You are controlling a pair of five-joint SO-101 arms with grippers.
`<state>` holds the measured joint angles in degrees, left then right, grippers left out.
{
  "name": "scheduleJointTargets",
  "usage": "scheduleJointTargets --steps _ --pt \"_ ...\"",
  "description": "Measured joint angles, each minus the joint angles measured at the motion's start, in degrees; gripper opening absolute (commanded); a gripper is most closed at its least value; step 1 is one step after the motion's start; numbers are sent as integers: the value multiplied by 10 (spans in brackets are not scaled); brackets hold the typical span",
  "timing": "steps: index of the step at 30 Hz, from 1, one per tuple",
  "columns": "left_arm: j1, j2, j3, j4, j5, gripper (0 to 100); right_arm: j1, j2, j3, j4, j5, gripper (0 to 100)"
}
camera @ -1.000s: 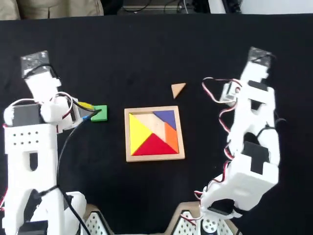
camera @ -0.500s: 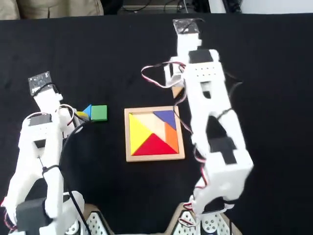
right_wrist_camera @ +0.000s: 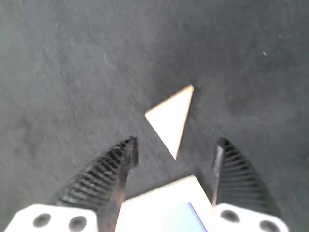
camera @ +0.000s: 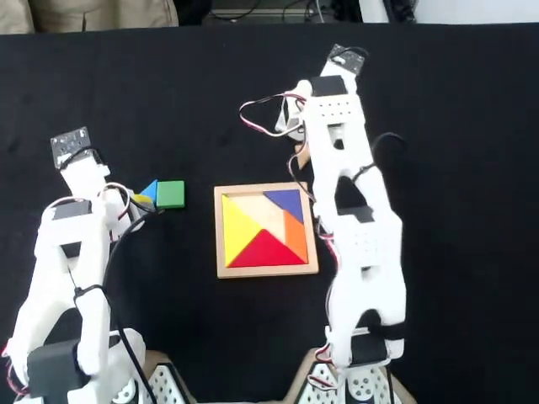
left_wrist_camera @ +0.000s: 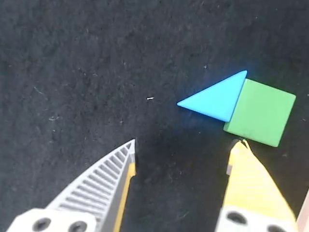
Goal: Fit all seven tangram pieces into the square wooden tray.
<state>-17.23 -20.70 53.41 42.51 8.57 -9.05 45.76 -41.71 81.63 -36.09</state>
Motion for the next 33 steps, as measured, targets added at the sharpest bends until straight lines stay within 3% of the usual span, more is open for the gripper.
scheduleJointTargets --steps 6,19,24,33 --pt "0 0 22 -44 0 297 0 111 -121 11 -1 269" --pt "0 0 28 -47 0 297 0 265 -363 82 -1 260" --pt "0 0 34 -47 0 297 1 284 -398 111 -1 166" --pt "0 0 34 -47 0 297 4 287 -404 125 -1 175"
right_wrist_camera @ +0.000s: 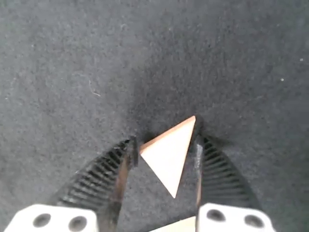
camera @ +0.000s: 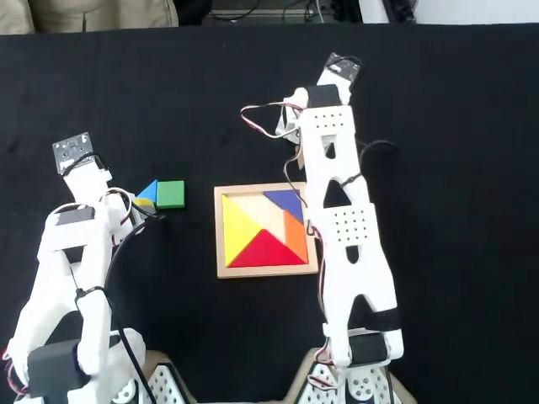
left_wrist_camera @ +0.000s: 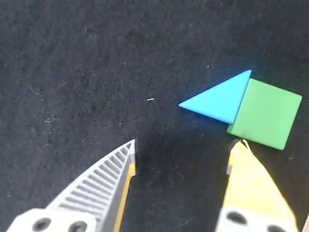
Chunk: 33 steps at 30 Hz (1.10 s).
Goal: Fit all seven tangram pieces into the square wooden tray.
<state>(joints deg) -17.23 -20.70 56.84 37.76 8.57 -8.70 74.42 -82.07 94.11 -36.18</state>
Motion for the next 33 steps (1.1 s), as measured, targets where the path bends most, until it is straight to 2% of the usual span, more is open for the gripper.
scheduleJointTargets --steps 9,18,21,27,33 --pt "0 0 0 0 0 297 0 0 0 25 0 77" --pt "0 0 0 0 0 296 0 0 -5 33 39 74" --pt "0 0 0 0 0 296 -3 2 -34 50 72 74" --pt "0 0 0 0 0 296 -36 -50 -50 52 199 74" --pt "0 0 0 0 0 296 -87 -160 94 52 251 77"
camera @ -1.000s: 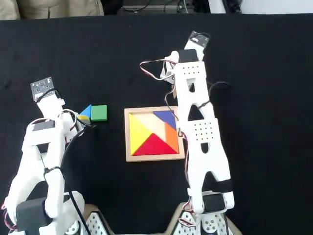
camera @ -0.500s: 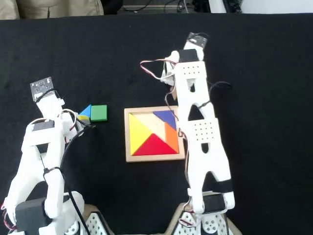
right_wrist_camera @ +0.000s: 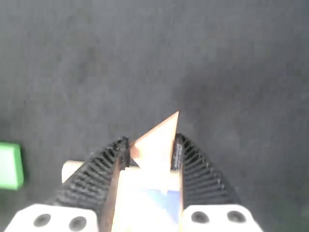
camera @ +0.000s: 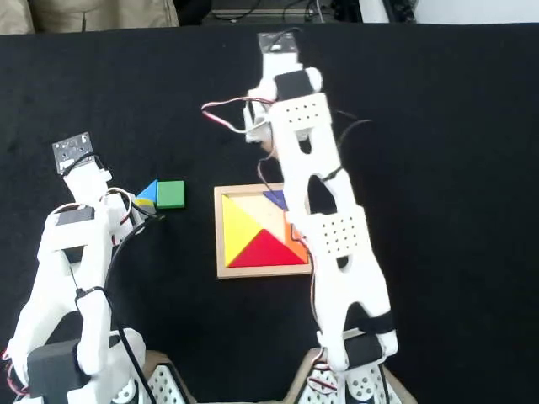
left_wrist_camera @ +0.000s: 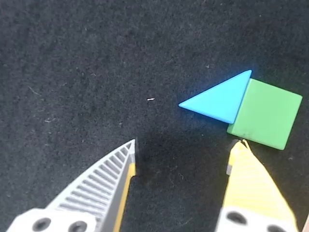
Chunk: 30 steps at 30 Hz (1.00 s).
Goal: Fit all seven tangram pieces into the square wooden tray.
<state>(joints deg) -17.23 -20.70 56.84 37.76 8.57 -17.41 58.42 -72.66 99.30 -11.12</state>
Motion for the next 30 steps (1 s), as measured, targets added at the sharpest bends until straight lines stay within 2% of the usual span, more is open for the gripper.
scheduleJointTargets --steps 13,19,27,30 --pt "0 0 0 0 0 296 -24 -329 517 -17 29 78" --pt "0 0 0 0 0 296 -26 -442 722 -131 47 78" --pt "0 0 0 0 0 296 -27 -459 858 -256 69 77" --pt "0 0 0 0 0 296 -29 -459 881 -295 44 77"
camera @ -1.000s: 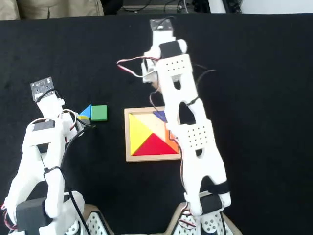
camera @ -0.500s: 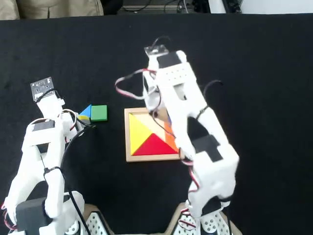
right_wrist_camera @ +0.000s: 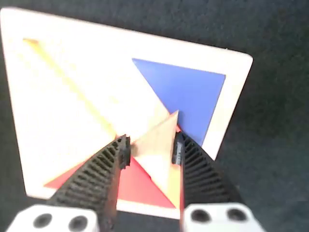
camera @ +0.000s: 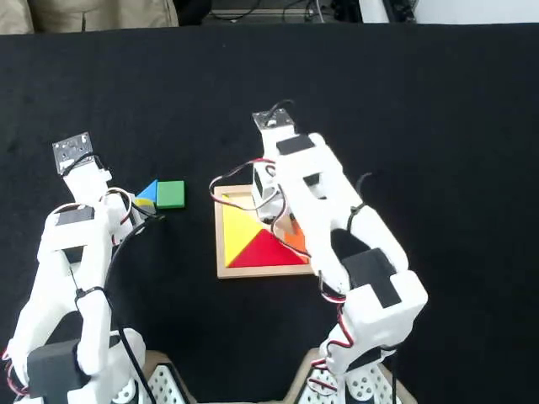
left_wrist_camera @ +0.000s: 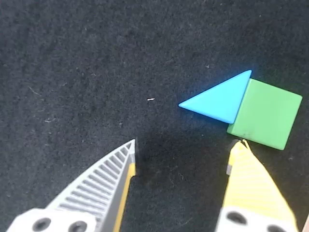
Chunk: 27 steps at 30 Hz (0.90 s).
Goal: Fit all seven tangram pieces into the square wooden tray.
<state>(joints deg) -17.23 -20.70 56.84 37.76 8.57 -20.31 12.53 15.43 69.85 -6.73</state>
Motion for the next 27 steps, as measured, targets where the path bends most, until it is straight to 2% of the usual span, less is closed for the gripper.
scheduleJointTargets --steps 10,12,16,18,27 --pt "0 0 0 0 0 296 -2 2 12 -35 -22 83" --pt "0 0 0 0 0 296 -13 2 14 -35 -22 127" --pt "0 0 0 0 0 296 -38 0 18 -38 -22 295" --pt "0 0 0 0 0 296 -50 0 18 -39 -22 326" --pt "0 0 0 0 0 296 -56 2 20 -24 -9 225"
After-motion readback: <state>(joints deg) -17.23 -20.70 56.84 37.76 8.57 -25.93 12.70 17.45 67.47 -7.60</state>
